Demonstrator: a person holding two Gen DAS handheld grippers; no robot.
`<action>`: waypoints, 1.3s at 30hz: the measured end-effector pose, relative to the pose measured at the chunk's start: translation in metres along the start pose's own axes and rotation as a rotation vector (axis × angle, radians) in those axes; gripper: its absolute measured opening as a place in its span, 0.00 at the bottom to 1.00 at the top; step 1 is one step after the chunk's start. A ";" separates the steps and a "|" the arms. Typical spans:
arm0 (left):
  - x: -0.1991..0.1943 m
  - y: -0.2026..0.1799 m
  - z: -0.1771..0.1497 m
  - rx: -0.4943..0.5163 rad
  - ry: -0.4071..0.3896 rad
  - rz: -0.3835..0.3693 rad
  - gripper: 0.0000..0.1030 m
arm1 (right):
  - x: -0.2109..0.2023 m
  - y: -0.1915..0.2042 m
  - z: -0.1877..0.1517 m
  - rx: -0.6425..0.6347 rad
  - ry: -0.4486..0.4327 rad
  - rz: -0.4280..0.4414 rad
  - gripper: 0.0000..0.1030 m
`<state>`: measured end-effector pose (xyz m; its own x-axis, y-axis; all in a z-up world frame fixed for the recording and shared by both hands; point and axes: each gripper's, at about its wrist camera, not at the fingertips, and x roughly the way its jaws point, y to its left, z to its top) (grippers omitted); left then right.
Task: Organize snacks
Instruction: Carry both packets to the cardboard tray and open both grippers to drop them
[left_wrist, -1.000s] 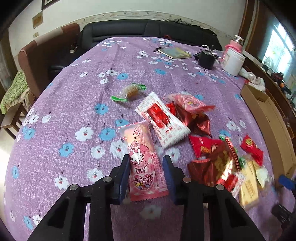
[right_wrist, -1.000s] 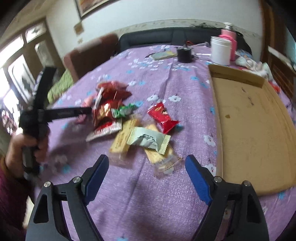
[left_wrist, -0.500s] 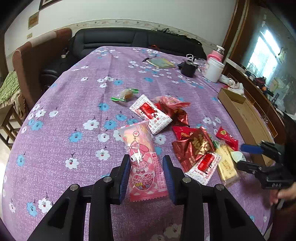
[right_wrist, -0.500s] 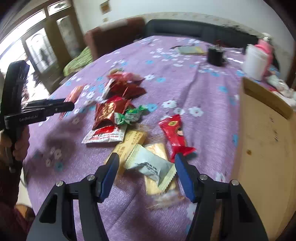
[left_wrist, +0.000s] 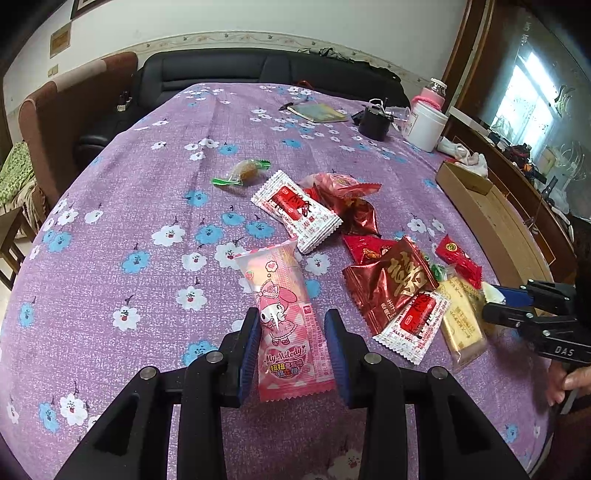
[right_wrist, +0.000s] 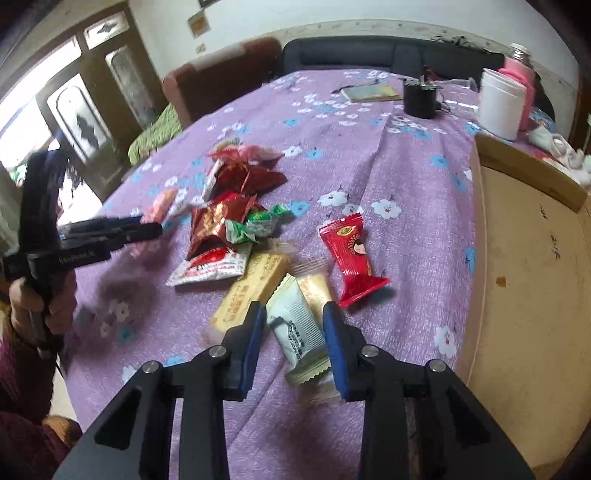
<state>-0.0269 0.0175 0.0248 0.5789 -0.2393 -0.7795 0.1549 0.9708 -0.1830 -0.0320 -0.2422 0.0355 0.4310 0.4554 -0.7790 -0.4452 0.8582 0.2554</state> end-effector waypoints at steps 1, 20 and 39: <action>-0.001 -0.001 0.000 0.000 -0.001 0.001 0.36 | -0.004 -0.001 0.000 0.022 -0.014 0.011 0.31; -0.024 -0.099 0.030 0.137 -0.034 -0.149 0.35 | -0.071 -0.053 -0.003 0.277 -0.233 0.053 0.31; 0.038 -0.306 0.033 0.335 0.074 -0.386 0.35 | -0.114 -0.181 -0.060 0.611 -0.314 -0.191 0.31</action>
<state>-0.0261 -0.2894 0.0711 0.3724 -0.5660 -0.7355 0.6008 0.7510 -0.2738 -0.0475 -0.4640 0.0431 0.7042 0.2521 -0.6638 0.1404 0.8670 0.4782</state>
